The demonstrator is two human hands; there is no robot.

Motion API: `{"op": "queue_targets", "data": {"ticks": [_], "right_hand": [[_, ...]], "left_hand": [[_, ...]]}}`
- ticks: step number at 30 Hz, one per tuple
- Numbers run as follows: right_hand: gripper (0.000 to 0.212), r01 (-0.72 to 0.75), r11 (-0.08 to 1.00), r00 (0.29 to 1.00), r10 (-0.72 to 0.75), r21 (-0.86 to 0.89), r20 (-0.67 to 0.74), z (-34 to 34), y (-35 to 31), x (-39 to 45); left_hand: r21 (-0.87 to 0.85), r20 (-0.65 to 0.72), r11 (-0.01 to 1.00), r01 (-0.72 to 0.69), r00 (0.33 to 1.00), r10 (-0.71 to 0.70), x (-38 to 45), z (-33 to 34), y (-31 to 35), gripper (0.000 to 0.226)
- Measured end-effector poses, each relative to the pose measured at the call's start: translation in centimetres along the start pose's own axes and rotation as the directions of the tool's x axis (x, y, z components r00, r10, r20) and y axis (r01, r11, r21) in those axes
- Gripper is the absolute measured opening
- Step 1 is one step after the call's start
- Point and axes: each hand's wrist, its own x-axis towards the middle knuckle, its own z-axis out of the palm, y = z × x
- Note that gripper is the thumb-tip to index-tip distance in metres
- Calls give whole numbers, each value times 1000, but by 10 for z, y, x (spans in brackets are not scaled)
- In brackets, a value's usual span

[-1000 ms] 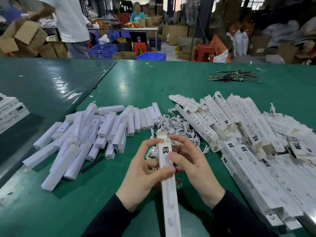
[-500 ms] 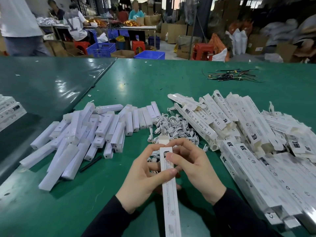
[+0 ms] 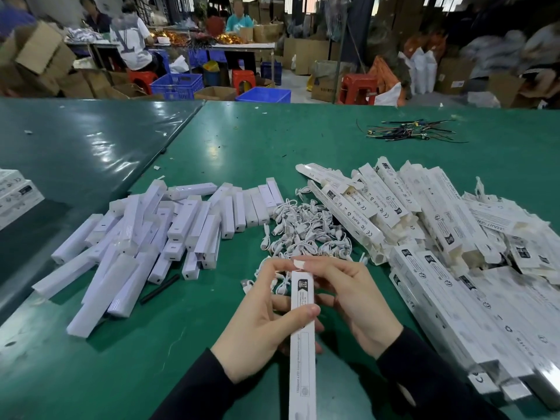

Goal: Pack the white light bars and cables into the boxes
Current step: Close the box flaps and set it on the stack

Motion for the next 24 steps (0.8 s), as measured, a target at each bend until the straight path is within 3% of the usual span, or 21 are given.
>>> {"op": "queue_targets", "data": {"ticks": [14, 21, 24], "right_hand": [[18, 16, 1000, 1000, -16, -25, -8, 1, 0, 0], [22, 274, 948, 962, -271, -162, 40, 1, 4, -1], [16, 305, 922, 952, -291, -240, 91, 1, 9, -1]], "left_hand": [[97, -52, 995, -18, 998, 23, 1, -6, -6, 46], [14, -63, 1000, -27, 998, 28, 1, -11, -2, 36], [-4, -92, 1000, -24, 995, 23, 1, -10, -2, 32]]}}
